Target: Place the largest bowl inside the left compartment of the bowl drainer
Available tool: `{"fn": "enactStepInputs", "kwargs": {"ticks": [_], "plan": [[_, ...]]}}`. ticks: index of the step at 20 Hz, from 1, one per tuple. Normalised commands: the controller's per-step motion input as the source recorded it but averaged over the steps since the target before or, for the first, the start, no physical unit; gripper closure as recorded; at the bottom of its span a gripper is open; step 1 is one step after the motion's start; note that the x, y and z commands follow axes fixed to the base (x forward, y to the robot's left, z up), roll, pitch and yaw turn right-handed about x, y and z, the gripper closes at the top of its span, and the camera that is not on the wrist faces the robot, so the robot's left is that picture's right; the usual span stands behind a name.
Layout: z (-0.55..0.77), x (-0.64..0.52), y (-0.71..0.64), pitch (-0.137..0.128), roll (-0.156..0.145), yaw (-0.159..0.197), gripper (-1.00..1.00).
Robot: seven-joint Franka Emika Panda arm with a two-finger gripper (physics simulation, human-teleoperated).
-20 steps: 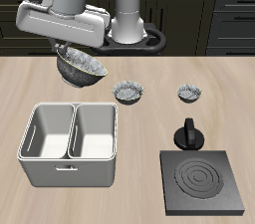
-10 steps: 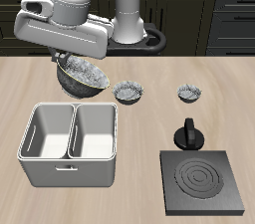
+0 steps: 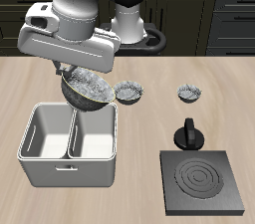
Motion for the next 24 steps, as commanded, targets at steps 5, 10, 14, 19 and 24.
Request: {"fn": "enactStepInputs", "kwargs": {"ticks": [5,10,14,19,24], "plan": [[-0.14,0.13,0.10,0.020,0.009,0.007,1.00],[-0.19,0.05,0.11,0.022,0.008,0.018,1.00],[-0.20,0.04,0.00,0.018,0.000,0.012,1.00],[-0.29,0.03,-0.04,0.026,-0.004,0.022,1.00],[-0.45,0.00,0.10,0.052,0.014,0.039,1.00]]}}
